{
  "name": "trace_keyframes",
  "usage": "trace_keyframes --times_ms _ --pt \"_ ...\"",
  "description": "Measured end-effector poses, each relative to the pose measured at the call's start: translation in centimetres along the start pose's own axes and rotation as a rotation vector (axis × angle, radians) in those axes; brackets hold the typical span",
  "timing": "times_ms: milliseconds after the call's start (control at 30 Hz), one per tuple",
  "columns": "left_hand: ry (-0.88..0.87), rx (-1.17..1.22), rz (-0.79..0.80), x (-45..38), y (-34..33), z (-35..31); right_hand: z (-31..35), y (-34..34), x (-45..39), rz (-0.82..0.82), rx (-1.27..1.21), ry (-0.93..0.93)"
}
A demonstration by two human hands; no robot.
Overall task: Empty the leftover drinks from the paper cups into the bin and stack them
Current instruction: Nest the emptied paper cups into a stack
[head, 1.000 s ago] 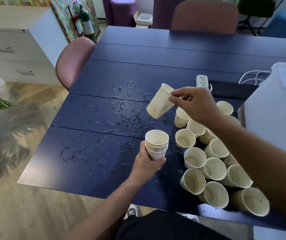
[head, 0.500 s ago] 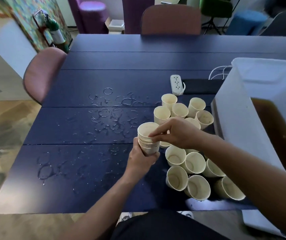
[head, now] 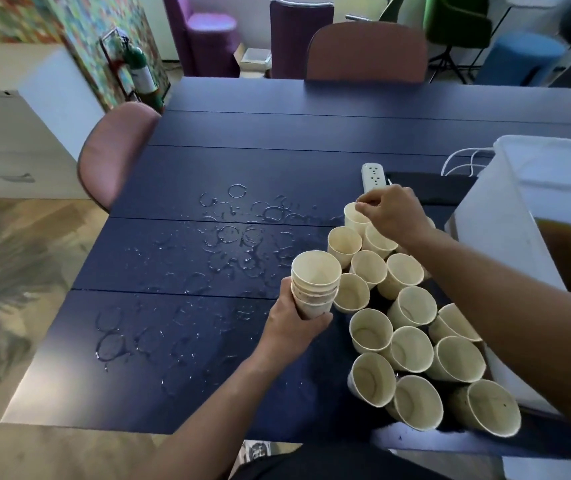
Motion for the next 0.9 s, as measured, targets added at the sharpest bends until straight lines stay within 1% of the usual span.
trace_keyframes --times_ms 133,233,367,433,600,767,900 --pt "-0.003 0.006 0.017 -0.7 0.3 -0.4 -1.2 -2.5 -2.0 0.130 0.259 0.011" --pt "-0.002 0.001 0.017 -0.9 0.4 -0.3 -1.8 -4.1 -2.9 0.219 0.401 0.008" --pt "0.006 -0.018 0.023 -0.9 0.5 0.1 -2.4 -5.7 -3.3 0.270 0.528 -0.019" --pt "0.017 -0.021 0.024 -0.9 0.5 0.3 -2.8 -6.2 -3.3 0.269 0.547 -0.023" --pt "0.036 -0.018 0.016 -0.6 0.6 0.8 -3.7 -6.0 -2.8 0.192 0.482 0.015" --pt "0.058 -0.007 -0.001 -0.3 0.5 1.3 -1.9 -3.8 -2.8 0.012 0.337 0.133" --pt "0.089 0.004 -0.004 0.1 0.2 1.8 1.5 -0.7 -2.5 -0.106 0.084 0.241"
Point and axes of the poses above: each hand's wrist, its own x-axis away from the middle knuckle, its own y-axis out of the back of the hand, z = x × y, the point moved 1 cm from there along -x, towards the middle knuckle, and after that the axes turned 13 degrees about -z, right-handed, at the moved point
